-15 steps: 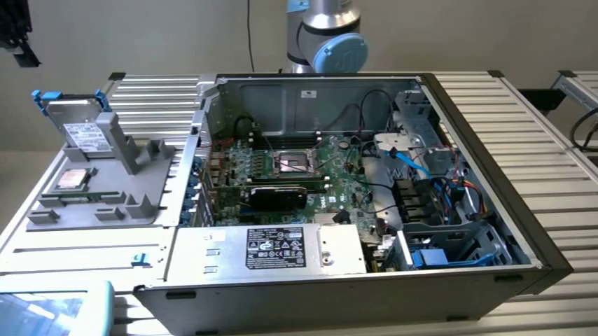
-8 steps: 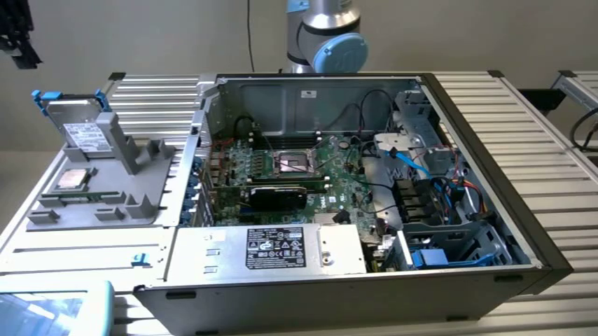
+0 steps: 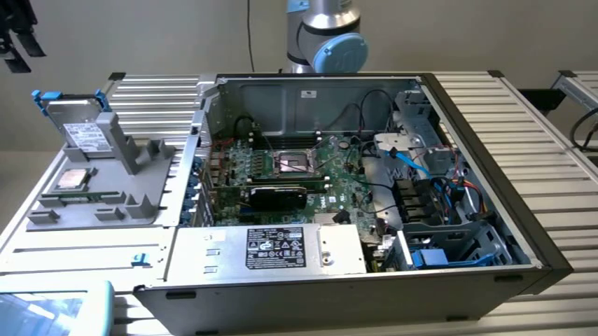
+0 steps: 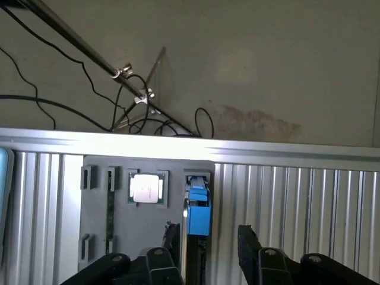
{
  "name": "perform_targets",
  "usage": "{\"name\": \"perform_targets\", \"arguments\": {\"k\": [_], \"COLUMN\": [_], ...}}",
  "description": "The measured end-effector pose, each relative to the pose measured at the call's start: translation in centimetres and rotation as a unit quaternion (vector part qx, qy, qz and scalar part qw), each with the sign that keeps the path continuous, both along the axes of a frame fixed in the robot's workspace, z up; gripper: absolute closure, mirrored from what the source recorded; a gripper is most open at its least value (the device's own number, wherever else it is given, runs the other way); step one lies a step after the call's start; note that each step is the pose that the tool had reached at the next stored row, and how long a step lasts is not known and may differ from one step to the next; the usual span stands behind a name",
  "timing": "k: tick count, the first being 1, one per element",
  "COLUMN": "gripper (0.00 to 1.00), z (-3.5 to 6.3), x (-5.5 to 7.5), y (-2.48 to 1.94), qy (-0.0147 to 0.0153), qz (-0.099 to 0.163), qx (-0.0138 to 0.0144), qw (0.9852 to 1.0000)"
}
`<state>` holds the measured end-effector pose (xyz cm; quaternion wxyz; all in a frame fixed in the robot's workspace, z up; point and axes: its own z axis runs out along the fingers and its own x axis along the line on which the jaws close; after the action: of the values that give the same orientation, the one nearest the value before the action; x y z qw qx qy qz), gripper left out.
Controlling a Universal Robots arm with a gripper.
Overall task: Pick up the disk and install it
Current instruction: 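Pick up the disk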
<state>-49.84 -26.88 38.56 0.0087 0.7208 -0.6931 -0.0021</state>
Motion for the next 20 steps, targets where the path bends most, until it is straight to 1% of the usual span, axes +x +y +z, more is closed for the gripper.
{"name": "perform_targets", "arguments": {"k": [1,3,7,13,16,18,20], "gripper": [0.46,0.34,0.34,0.34,0.34,0.34,0.34], "z": [0.00,-0.02,-0.64,-1.73,-2.27,-2.61,-2.88], "x": [0.0,0.0,0.0,0.0,0.2,0.4,0.6], "y": [0.00,0.00,0.00,-0.01,-0.14,-0.43,-0.80], "qy": [0.0000,0.0000,0.0000,0.0000,0.0003,0.0016,0.0047], "qz": [0.000,0.000,0.000,0.000,0.000,0.000,0.000], "qx": [0.0000,0.0000,-0.0018,-0.0021,-0.0021,-0.0021,-0.0021], "qw": [1.0000,1.0000,1.0000,1.0000,1.0000,1.0000,1.0000]}}
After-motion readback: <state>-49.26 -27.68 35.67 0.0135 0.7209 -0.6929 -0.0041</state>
